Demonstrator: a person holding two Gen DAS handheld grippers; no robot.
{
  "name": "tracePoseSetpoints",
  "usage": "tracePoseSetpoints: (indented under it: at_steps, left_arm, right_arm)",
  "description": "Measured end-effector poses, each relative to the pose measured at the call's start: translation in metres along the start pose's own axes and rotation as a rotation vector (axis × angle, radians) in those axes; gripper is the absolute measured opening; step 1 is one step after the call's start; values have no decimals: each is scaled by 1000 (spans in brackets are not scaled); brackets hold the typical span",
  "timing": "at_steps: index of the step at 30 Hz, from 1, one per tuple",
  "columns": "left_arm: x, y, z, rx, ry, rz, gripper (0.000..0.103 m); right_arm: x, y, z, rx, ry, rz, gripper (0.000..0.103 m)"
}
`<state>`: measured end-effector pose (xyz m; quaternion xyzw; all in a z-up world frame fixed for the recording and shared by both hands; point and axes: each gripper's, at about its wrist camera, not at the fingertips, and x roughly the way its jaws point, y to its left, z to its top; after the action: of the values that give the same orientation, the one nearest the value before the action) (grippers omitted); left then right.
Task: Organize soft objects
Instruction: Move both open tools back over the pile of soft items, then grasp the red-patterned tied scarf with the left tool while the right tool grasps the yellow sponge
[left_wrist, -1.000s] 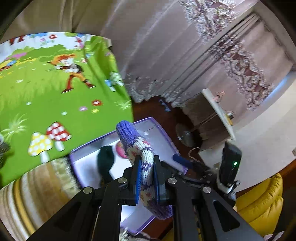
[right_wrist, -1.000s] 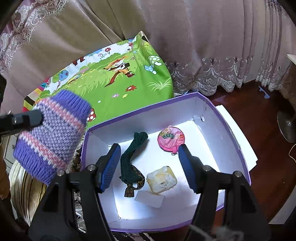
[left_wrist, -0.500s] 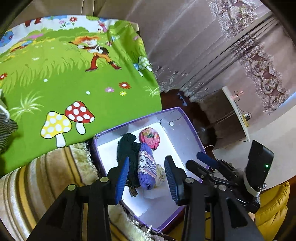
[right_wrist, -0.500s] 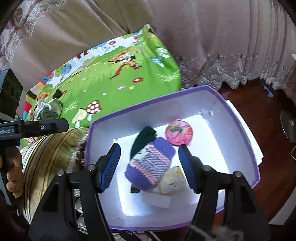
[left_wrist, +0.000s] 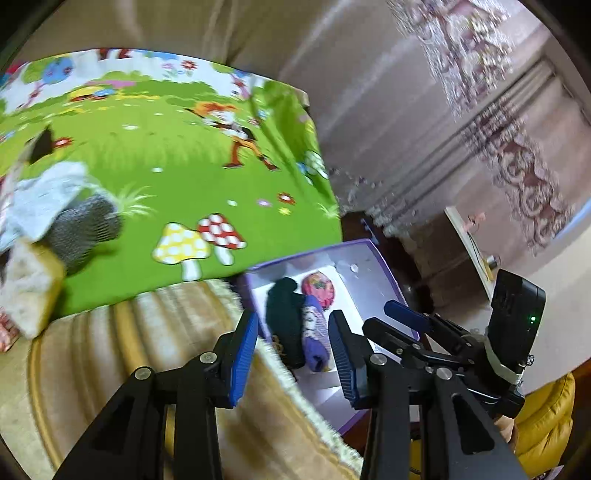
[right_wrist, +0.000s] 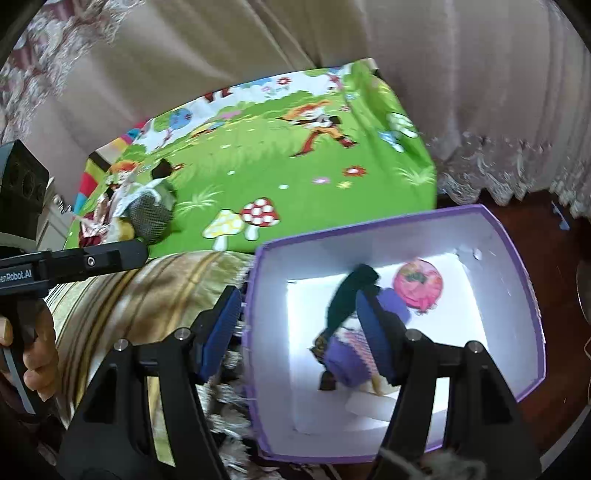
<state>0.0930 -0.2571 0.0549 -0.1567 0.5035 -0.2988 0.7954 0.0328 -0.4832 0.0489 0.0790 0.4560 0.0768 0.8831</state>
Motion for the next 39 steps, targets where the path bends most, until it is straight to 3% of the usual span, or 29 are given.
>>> tracePoseSetpoints:
  at_steps: [12,20,31,39]
  left_arm:
    - [-68,92,-9,-202,-139,62,41]
    - [-92,135,-9,-285,-185,107,41]
    - [-99,179,1,-378,-178,208,41]
    - [-89,198,15,-400,-142,249,41]
  right_arm:
    - [22,79,13,-141,39,91,70]
    - [44,129,19,-211,75,159,70]
    - [83,187,30,-271,146,262,71]
    - [118,202,41,-248,218,304,71]
